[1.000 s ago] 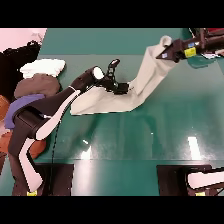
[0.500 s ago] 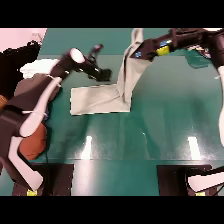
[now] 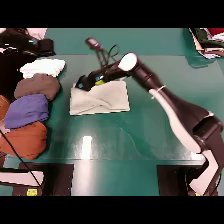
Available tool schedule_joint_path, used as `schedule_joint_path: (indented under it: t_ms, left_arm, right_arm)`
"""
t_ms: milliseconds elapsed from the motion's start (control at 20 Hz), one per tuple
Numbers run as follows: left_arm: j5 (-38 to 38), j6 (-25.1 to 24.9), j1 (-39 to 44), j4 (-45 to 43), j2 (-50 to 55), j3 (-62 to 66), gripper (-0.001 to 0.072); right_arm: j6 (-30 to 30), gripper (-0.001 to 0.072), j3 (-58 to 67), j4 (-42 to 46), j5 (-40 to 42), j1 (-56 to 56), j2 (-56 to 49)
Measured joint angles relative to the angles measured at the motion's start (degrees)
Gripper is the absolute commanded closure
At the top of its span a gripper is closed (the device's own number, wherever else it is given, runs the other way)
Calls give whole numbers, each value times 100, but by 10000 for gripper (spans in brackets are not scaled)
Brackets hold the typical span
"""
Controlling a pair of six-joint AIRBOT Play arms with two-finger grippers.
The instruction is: Fold the shirts.
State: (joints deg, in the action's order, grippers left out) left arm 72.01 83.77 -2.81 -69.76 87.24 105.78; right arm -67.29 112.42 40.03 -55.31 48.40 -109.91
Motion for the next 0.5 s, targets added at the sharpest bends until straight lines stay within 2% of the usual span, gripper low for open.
schedule_joint_path:
  t_ms: [50, 100, 150, 350, 450, 500]
  left_arm:
    - [72, -4, -72, -17, -68, 0, 686]
    - [146, -7, -125, -31, -109, 0, 686]
    - [214, -9, -160, -31, -140, 0, 686]
    - [450, -20, -225, -4, -208, 0, 686]
    - [546, -22, -236, 22, -216, 0, 686]
    - [575, -22, -245, 24, -221, 0, 686]
  right_arm:
    - [48, 171, 0, 52, 15, 48, -42]
    - [68, 264, 2, 125, -35, 39, -44]
    - [68, 272, 2, 254, -249, -17, -22]
    - [-85, 273, -376, 721, -1233, -693, 358]
    - [-238, 270, -894, 809, -1447, -1204, 664]
    - [-319, 195, -1211, 852, -1482, -1497, 809]
